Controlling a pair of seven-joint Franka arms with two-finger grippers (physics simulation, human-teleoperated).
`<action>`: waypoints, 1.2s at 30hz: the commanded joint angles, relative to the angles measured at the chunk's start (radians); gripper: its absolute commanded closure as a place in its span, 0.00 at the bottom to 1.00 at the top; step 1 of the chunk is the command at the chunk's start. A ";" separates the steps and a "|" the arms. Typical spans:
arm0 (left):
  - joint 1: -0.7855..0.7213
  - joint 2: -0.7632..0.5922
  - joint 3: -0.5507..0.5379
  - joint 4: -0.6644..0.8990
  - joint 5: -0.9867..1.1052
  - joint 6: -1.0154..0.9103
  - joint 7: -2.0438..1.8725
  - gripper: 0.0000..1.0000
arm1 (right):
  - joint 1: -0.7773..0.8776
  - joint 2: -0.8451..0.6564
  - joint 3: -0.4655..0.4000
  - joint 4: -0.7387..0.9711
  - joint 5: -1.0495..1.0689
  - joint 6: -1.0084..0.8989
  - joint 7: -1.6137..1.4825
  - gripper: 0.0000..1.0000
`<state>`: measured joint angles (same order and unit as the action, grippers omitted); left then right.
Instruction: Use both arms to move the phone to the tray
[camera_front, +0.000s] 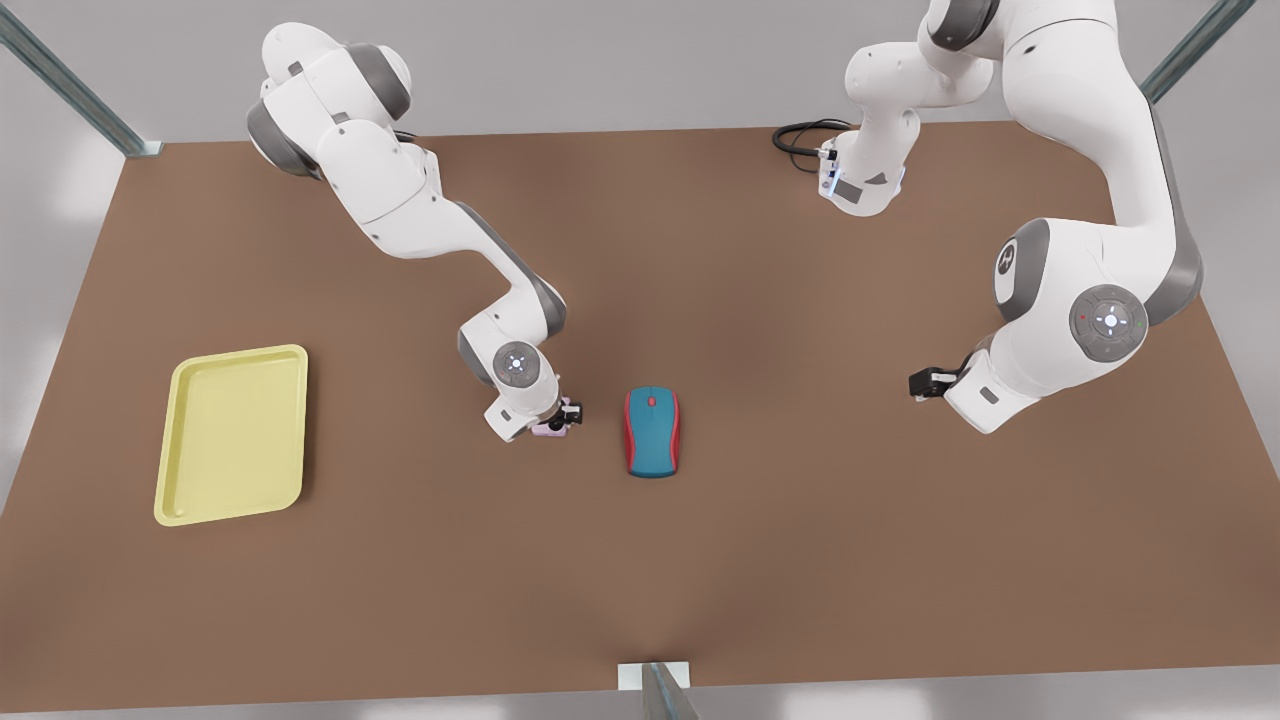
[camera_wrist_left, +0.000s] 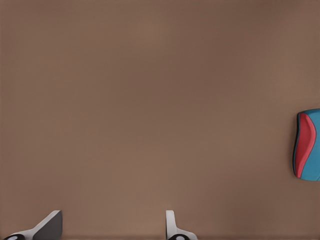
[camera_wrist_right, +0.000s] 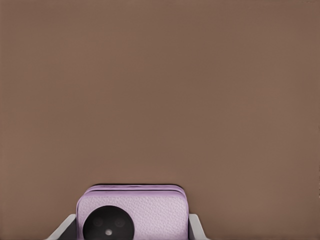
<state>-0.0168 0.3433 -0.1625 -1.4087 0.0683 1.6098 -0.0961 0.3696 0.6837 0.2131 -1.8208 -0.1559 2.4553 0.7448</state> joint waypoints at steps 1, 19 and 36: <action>0.000 -0.001 0.000 0.000 0.001 -0.001 -0.004 0.00 | -0.001 -0.001 0.000 0.000 0.001 -0.001 0.010 0.16; 0.000 0.006 0.000 0.002 0.001 0.015 -0.008 0.00 | -0.135 -0.180 0.032 -0.044 0.001 -0.179 -0.139 0.25; -0.005 0.026 -0.002 0.010 -0.004 0.022 -0.010 0.00 | -0.463 -0.283 -0.429 -0.227 0.007 -0.142 -1.297 0.25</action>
<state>-0.0215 0.3703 -0.1639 -1.4001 0.0647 1.6320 -0.1032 -0.0951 0.3966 -0.1971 -2.0484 -0.1440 2.2805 0.1400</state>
